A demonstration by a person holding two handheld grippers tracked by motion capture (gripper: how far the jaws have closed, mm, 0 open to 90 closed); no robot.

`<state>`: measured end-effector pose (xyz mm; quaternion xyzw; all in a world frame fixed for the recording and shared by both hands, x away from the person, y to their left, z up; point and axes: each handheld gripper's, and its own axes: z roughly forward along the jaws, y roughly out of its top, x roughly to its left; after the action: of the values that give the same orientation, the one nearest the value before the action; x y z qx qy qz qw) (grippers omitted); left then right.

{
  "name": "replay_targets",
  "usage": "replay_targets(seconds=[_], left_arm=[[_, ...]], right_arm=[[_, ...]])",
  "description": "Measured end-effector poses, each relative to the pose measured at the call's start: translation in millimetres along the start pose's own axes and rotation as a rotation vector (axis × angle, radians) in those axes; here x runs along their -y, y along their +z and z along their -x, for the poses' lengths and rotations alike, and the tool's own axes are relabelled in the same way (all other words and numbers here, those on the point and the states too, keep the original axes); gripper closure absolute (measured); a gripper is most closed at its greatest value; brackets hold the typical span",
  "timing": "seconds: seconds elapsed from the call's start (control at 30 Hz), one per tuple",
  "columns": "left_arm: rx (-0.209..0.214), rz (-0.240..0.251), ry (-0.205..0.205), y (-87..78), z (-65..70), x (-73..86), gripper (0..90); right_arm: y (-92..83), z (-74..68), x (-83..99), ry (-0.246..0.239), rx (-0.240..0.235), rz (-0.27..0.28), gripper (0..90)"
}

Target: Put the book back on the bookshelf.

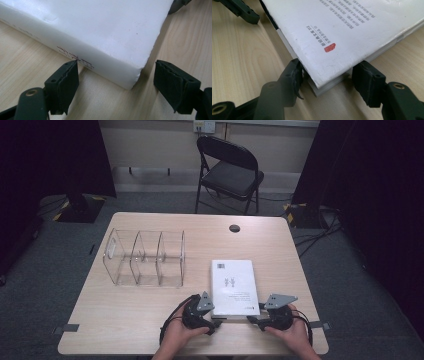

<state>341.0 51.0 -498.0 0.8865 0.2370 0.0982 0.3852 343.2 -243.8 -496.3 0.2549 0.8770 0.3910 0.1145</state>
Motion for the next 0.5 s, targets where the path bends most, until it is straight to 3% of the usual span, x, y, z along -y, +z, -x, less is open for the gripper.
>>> replay_targets(seconds=[0.5], left_arm=[[0.0, -0.005, 0.002, 0.4, 0.5, -1.4, 20.0]], right_arm=[[-4.6, -1.2, -4.0, 0.021, -0.005, 0.004, 47.3]])
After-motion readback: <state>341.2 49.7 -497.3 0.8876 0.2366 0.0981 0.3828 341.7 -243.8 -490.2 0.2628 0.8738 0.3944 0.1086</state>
